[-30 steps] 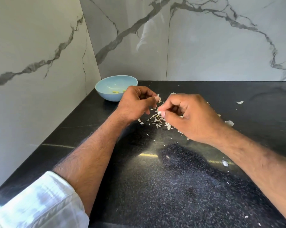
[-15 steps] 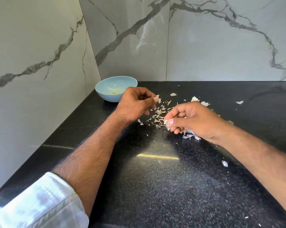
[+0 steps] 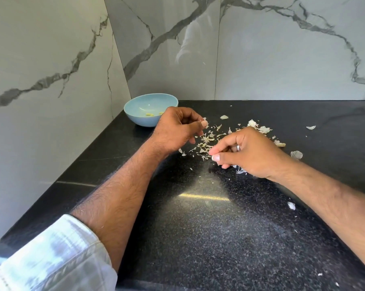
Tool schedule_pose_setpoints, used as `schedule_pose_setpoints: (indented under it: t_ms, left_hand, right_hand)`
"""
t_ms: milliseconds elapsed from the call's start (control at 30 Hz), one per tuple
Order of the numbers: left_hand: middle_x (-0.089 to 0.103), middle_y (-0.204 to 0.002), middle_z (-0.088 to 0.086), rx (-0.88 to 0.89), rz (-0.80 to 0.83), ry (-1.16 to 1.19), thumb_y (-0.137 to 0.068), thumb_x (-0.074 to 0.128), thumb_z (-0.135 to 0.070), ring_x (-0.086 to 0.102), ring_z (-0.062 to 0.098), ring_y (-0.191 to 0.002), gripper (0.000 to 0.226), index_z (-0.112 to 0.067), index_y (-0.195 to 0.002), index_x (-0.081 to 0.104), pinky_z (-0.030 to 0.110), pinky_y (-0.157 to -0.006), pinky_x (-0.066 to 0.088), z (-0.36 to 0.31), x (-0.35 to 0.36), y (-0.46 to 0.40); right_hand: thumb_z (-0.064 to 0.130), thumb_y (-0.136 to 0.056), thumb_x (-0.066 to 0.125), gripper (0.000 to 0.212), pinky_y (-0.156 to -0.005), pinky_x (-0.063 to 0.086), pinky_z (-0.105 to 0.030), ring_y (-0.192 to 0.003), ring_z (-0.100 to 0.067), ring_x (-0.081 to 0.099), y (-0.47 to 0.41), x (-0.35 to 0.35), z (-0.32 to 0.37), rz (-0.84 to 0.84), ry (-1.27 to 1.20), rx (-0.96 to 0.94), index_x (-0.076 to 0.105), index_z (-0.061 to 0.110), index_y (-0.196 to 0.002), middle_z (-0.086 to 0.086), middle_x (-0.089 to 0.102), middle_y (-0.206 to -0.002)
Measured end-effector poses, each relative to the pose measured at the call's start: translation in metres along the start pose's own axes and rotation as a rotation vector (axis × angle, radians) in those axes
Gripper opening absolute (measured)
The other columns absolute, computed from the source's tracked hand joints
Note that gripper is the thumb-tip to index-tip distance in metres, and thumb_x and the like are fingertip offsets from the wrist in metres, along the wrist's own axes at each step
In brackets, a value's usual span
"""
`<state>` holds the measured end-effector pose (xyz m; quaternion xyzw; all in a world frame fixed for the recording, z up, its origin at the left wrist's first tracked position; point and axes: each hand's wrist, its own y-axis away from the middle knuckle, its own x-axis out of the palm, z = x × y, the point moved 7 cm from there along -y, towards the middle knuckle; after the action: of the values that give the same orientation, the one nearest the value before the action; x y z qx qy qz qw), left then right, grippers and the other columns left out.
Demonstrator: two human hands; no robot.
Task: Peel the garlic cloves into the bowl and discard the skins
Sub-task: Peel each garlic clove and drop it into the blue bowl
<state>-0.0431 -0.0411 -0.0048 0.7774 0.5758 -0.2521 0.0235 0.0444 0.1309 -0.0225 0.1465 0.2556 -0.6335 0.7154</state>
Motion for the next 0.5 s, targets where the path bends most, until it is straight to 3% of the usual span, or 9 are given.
schedule_pose_setpoints:
  t_ms: [100,167,200,333,433,500]
  left_hand:
    - [0.079,-0.082,0.009,0.009,0.004,0.007,-0.098,0.078,-0.019,0.066,0.019,-0.059,0.012,-0.007,-0.097,0.078,0.024,-0.059,0.053,0.000,0.001,0.000]
    - [0.079,-0.082,0.011,0.009,0.008,0.009,-0.098,0.078,-0.017,0.066,0.019,-0.059,0.012,-0.005,-0.097,0.078,0.025,-0.059,0.054,0.000,0.002,0.001]
    - [0.079,-0.082,0.011,0.006,0.009,0.010,-0.098,0.078,-0.017,0.066,0.019,-0.059,0.012,-0.004,-0.097,0.078,0.024,-0.058,0.053,0.000,0.002,0.001]
    - [0.079,-0.082,0.009,-0.008,0.011,-0.005,-0.097,0.079,-0.020,0.067,0.020,-0.061,0.014,-0.006,-0.097,0.078,0.021,-0.056,0.051,0.001,0.002,0.001]
    - [0.079,-0.083,0.009,-0.016,0.008,0.002,-0.098,0.078,-0.020,0.066,0.020,-0.062,0.014,-0.006,-0.098,0.078,0.018,-0.052,0.048,-0.001,0.001,0.003]
    - [0.079,-0.084,0.011,-0.021,0.013,0.017,-0.098,0.078,-0.019,0.066,0.019,-0.061,0.014,-0.005,-0.098,0.077,0.016,-0.050,0.046,-0.001,0.003,0.003]
  right_hand:
    - [0.015,-0.089,0.083,0.009,-0.066,0.062,-0.035,-0.069,-0.009,0.072,0.004,-0.004,0.025,-0.167,0.168,-0.240,0.083,0.024,-0.092,0.010,0.076,-0.079]
    - [0.016,-0.090,0.080,0.004,-0.066,0.060,-0.030,-0.072,-0.007,0.068,0.010,-0.004,0.043,-0.243,0.281,-0.438,0.080,0.019,-0.088,0.011,0.072,-0.085]
    - [0.016,-0.091,0.078,0.004,-0.069,0.059,-0.027,-0.076,-0.005,0.066,0.010,0.001,0.046,-0.204,0.360,-0.462,0.079,0.018,-0.087,0.010,0.070,-0.088]
    - [0.018,-0.092,0.075,0.017,-0.070,0.054,-0.024,-0.076,0.002,0.063,0.003,0.025,0.026,0.127,0.610,-0.239,0.071,0.028,-0.079,0.015,0.068,-0.088]
    - [0.019,-0.095,0.076,0.015,-0.067,0.056,-0.017,-0.075,0.008,0.065,0.002,0.017,0.022,0.112,0.544,-0.200,0.074,0.032,-0.087,0.018,0.071,-0.089]
    - [0.018,-0.094,0.078,0.010,-0.072,0.059,-0.019,-0.076,0.004,0.070,0.001,-0.001,0.012,0.002,0.334,-0.116,0.079,0.028,-0.094,0.014,0.075,-0.086]
